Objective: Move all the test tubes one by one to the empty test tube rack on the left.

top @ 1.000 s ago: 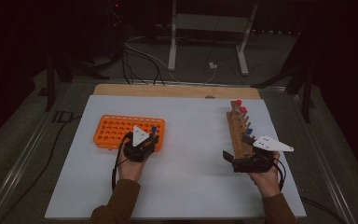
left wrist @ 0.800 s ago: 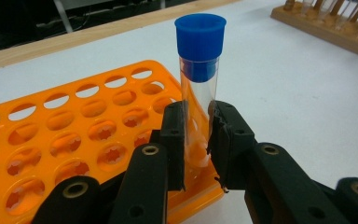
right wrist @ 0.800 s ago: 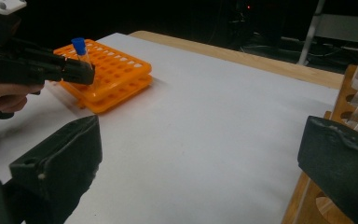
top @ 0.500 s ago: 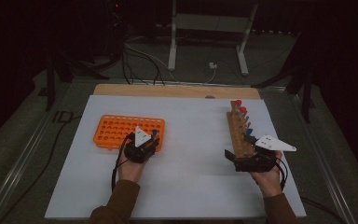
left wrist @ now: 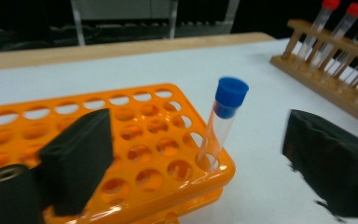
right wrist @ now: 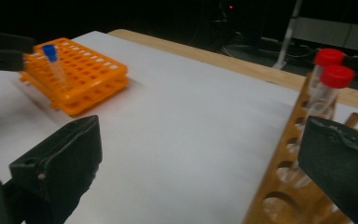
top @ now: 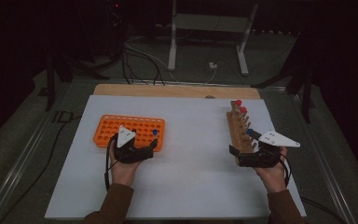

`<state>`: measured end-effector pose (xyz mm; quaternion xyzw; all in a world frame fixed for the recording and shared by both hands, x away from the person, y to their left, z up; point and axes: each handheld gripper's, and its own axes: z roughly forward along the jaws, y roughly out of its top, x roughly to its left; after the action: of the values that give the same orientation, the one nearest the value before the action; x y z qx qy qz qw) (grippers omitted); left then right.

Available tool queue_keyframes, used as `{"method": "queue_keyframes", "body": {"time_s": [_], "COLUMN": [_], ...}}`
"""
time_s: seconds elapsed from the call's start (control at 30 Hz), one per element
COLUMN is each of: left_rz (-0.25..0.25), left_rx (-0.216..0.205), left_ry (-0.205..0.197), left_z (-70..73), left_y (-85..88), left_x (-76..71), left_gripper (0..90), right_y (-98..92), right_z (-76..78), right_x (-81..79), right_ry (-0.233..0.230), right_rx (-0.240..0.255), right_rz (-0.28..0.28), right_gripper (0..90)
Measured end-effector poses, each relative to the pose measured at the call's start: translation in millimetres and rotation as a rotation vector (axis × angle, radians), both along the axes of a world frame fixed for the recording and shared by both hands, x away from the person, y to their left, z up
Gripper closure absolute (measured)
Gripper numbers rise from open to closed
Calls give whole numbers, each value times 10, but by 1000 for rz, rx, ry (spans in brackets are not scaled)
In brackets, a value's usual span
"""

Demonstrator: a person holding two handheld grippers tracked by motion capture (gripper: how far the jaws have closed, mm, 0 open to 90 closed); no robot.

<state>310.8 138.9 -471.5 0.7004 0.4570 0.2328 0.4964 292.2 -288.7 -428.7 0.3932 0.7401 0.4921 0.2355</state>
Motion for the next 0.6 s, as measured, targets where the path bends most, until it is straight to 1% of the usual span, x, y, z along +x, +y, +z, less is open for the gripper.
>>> {"method": "queue_keyframes", "body": {"time_s": [0.1,0.17,0.2,0.27,0.33,0.4,0.47,0.53,0.57,0.6], "left_rz": [14,17,23,12,6,0,2,7,7,12], "left_rx": [-4,-16,-14,-15,-1,8,5,-3,2,1], "left_ry": [-17,-29,-32,-26,-34,-39,-46,-53,-53,-55], "left_z": [51,81,95,117,131,143,152,162,166,166], "left_y": [56,90,105,132,152,175,203,231,241,245], "left_x": [-64,-104,-123,-154,-196,-239,-281,-308,-316,-323], "left_gripper": [84,90,84,20,9,8,6,6,6,6], "right_y": [-55,-65,-82,-108,-140,-147,-162,-172,-172,-169], "right_z": [33,38,45,48,44,41,24,1,-27,-39], "right_x": [64,75,93,122,157,167,203,235,265,276], "right_ry": [6,8,9,11,15,19,28,40,54,58], "right_rx": [-9,-8,-12,-17,-24,-29,-43,-54,-76,-86], "right_rz": [-26,-30,-37,-51,-76,-81,-95,-104,-118,-130], "right_gripper": [0,0,0,0,0,0,5,20,70,106]}}
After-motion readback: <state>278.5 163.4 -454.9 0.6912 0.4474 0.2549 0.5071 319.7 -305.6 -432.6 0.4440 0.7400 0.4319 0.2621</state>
